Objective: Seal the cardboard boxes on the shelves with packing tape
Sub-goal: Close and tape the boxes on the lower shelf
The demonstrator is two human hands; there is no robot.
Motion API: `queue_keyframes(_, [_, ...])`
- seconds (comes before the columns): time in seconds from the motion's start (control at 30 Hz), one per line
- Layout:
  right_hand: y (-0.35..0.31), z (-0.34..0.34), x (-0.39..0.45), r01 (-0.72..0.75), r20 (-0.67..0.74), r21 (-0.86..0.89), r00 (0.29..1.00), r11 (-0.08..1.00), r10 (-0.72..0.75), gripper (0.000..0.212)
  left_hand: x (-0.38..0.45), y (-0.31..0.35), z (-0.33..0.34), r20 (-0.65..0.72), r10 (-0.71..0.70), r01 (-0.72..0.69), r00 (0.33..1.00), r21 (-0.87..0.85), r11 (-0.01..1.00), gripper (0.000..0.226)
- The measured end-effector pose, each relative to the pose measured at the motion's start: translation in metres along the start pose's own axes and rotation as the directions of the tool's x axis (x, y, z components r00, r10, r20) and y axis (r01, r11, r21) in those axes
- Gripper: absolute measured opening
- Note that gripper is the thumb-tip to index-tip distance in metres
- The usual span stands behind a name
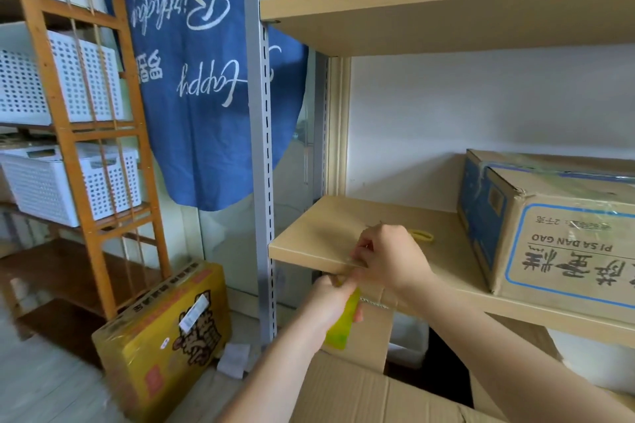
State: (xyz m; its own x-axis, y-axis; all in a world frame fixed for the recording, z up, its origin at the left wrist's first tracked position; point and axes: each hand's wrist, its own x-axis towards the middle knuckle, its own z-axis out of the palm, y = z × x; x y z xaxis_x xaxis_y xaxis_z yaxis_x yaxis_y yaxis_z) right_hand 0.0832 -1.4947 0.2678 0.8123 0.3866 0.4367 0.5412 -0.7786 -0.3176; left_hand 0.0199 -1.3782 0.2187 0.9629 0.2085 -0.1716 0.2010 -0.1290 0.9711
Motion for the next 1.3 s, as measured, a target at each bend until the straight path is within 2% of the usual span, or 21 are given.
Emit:
queue_keyframes(0.03, [0.003,0.005,0.0,-0.02,-0.029,-0.064,0.999,0.998,0.019,0.03,0.003,-0.002,0.003,-0.017,0.039,-0.038,0.999,0.025,0.999,0.042])
queue_keyframes(0.1, [0.011,0.004,0.008,-0.116,-0.07,-0.235,0.992,0.965,0.103,0.085,0.006,-0.006,0.006,-0.032,0.073,-0.074,0.997,-0.02,0.997,0.04])
queue_keyframes(0.13, [0.013,-0.001,0.012,-0.174,-0.069,-0.255,0.984,0.951,0.162,0.103,0.008,-0.008,0.006,-0.045,0.077,-0.079,0.996,-0.054,0.995,0.043])
queue_keyframes(0.17, [0.012,-0.006,0.014,-0.185,-0.059,-0.228,0.983,0.956,0.176,0.107,0.012,-0.012,0.005,-0.076,0.077,-0.083,0.994,-0.075,0.994,0.048])
queue_keyframes(0.23, [0.007,-0.007,0.007,-0.01,-0.057,-0.197,0.998,0.98,-0.001,0.076,0.012,-0.022,0.006,-0.239,0.112,-0.122,0.965,-0.025,0.992,0.063])
queue_keyframes(0.27, [0.005,-0.007,-0.004,0.15,-0.092,-0.211,0.981,0.966,-0.173,0.052,0.009,-0.032,0.009,-0.387,0.187,-0.183,0.903,0.049,0.982,0.065])
queue_keyframes(0.33, [0.011,-0.003,-0.044,0.399,-0.164,-0.295,0.874,0.868,-0.458,0.024,-0.007,-0.065,0.019,-0.563,0.466,-0.386,0.682,0.264,0.884,0.054])
queue_keyframes(0.37, [0.021,0.002,-0.072,0.45,-0.181,-0.327,0.834,0.831,-0.522,0.026,-0.02,-0.084,0.028,-0.503,0.615,-0.477,0.608,0.387,0.789,0.046])
queue_keyframes(0.43, [0.055,0.012,-0.128,0.43,-0.116,-0.317,0.867,0.846,-0.485,0.031,-0.051,-0.122,0.047,-0.102,0.811,-0.65,0.576,0.545,0.53,0.045])
queue_keyframes(0.5, [0.099,0.021,-0.177,0.316,0.019,-0.282,0.946,0.906,-0.324,0.036,-0.071,-0.144,0.067,0.371,0.749,-0.739,0.549,0.634,0.228,0.066])
queue_keyframes(0.53, [0.117,0.023,-0.196,0.24,0.1,-0.25,0.97,0.938,-0.222,0.039,-0.073,-0.149,0.077,0.522,0.666,-0.758,0.532,0.645,0.099,0.078])
queue_keyframes(0.6, [0.141,0.02,-0.222,0.1,0.199,-0.145,0.978,0.984,-0.07,0.046,-0.074,-0.147,0.094,0.679,0.54,-0.788,0.497,0.614,-0.047,0.089])
queue_keyframes(0.67, [0.148,0.012,-0.237,-0.019,0.21,-0.062,0.977,0.998,0.031,0.052,-0.07,-0.142,0.104,0.763,0.465,-0.821,0.448,0.557,-0.122,0.089])
queue_keyframes(0.73, [0.151,0.005,-0.246,-0.082,0.203,-0.034,0.975,0.996,0.087,0.055,-0.065,-0.14,0.106,0.82,0.35,-0.838,0.454,0.526,-0.146,0.094])
queue_keyframes(0.8, [0.152,-0.001,-0.252,-0.11,0.215,-0.052,0.969,0.993,0.119,0.071,-0.063,-0.143,0.105,0.852,0.31,-0.835,0.421,0.498,-0.234,0.095])
queue_keyframes(0.87, [0.155,-0.005,-0.258,-0.124,0.221,-0.045,0.967,0.991,0.131,0.077,-0.062,-0.146,0.105,0.876,0.35,-0.821,0.331,0.45,-0.351,0.081])
queue_keyframes(0.97, [0.149,-0.011,-0.263,-0.067,0.265,0.034,0.963,0.997,0.055,0.047,-0.063,-0.147,0.112,0.851,0.488,-0.795,0.194,0.428,-0.43,0.056])
queue_keyframes(1.03, [0.145,-0.014,-0.264,0.042,0.381,0.003,0.924,0.999,-0.04,0.058,-0.066,-0.141,0.117,0.819,0.56,-0.757,0.12,0.441,-0.482,0.042])
queue_keyframes(1.1, [0.146,-0.017,-0.261,0.086,0.407,-0.1,0.913,0.991,-0.038,0.075,-0.064,-0.132,0.118,0.812,0.579,-0.736,0.075,0.437,-0.517,0.036])
queue_keyframes(1.2, [0.146,-0.018,-0.255,0.204,0.332,-0.282,0.938,0.938,-0.104,0.057,-0.056,-0.114,0.117,0.784,0.61,-0.782,0.114,0.45,-0.432,0.041])
queue_keyframes(1.3, [0.142,-0.018,-0.251,0.294,0.255,-0.288,0.941,0.912,-0.223,0.056,-0.049,-0.102,0.12,0.789,0.591,-0.801,0.17,0.46,-0.383,0.038])
